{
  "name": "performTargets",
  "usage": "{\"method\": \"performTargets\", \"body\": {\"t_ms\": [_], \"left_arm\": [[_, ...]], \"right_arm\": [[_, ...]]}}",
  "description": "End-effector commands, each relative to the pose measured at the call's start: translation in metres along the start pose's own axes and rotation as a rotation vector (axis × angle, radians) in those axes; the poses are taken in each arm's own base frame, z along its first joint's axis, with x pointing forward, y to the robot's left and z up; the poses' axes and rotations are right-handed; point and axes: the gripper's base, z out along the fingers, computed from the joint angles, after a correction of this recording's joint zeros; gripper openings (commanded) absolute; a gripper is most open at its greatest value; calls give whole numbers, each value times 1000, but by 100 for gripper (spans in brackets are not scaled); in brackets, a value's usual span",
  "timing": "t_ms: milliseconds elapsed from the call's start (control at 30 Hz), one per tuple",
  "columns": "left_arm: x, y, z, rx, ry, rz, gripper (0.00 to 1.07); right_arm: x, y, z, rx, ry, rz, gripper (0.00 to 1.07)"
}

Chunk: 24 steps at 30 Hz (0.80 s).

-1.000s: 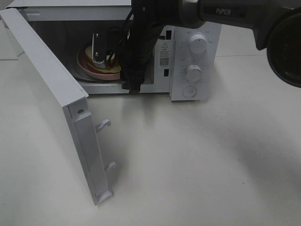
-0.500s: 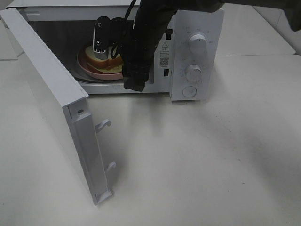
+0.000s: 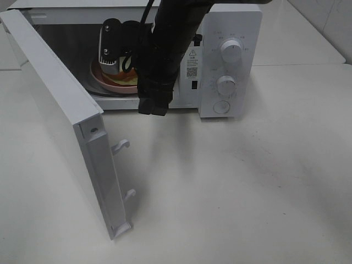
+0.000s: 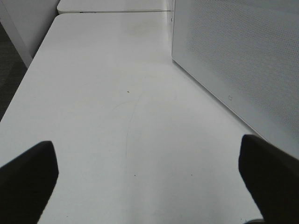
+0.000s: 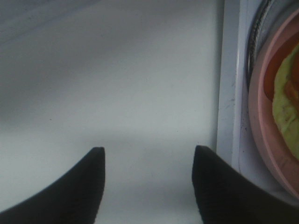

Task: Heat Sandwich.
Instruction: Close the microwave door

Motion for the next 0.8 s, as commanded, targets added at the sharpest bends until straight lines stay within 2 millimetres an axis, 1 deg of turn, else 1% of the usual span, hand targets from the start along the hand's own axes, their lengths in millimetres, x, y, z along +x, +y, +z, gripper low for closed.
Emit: {"method": "performTargets", "body": {"t_ms": [33, 100, 133, 267, 300, 433, 600, 733, 800], "left_arm": [[1, 0, -2, -6, -30, -7, 98], [1, 0, -2, -6, -30, -7, 98], [1, 0, -2, -6, -30, -7, 98], [1, 0, -2, -6, -30, -7, 98], [1, 0, -2, -6, -30, -7, 98], [1, 0, -2, -6, -30, -7, 98], [1, 0, -2, -6, -30, -7, 98], [1, 0, -2, -6, -30, -7, 98], [1, 0, -2, -6, -30, -7, 98]], "right_arm": [[-5, 11, -10, -27, -24, -6, 57], [-4, 13, -11, -31, -23, -4, 57], [-5, 20, -13, -42, -16, -16, 57], [-2, 26, -20, -56, -6, -20, 57], [-3, 32, -24, -66, -4, -27, 57], [0, 37, -30, -68, -2, -23, 57], [5, 45, -36, -85, 14, 23, 57], [8, 59, -46, -99, 22, 63, 57], [9, 61, -49, -102, 24, 71, 57]]}}
